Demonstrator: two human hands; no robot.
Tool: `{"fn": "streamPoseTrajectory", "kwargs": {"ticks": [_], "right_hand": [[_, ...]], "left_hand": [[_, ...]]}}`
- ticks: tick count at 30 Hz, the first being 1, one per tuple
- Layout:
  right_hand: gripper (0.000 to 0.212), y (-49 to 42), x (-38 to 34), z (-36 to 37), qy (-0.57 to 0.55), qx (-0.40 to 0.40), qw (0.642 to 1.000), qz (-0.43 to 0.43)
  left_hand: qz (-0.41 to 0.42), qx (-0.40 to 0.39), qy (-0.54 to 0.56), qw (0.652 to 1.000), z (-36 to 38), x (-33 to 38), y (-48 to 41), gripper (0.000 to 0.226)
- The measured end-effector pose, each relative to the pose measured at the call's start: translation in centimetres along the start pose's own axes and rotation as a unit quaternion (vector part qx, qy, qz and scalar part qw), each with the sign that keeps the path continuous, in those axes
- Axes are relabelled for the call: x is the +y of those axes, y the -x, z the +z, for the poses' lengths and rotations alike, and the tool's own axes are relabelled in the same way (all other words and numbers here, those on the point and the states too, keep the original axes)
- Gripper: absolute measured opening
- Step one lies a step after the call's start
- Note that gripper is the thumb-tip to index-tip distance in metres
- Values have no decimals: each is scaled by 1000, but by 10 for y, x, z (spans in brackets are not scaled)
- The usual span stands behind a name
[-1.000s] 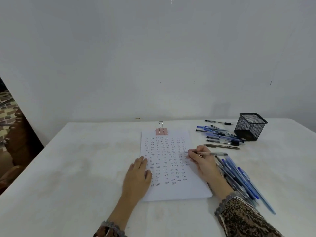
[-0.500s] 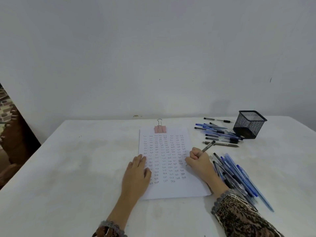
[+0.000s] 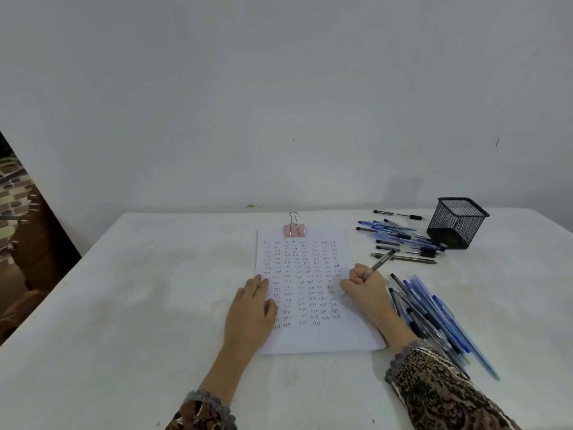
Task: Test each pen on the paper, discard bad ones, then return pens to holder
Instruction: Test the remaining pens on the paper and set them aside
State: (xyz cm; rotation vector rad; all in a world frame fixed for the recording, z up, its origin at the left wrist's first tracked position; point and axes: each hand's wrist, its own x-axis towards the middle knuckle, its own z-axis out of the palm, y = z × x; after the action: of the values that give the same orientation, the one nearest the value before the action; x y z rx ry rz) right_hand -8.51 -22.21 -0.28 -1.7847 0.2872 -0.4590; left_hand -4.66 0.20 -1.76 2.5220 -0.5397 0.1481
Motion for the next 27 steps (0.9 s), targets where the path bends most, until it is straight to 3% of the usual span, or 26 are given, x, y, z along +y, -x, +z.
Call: {"fn": "streamPoseTrajectory", "kwargs": {"ticks": [27], "right_hand": [[51,-4,4,-1,20,23,999,-19]], "left_hand": [[4,-11,0,1000,2,-4,-1,48]]}}
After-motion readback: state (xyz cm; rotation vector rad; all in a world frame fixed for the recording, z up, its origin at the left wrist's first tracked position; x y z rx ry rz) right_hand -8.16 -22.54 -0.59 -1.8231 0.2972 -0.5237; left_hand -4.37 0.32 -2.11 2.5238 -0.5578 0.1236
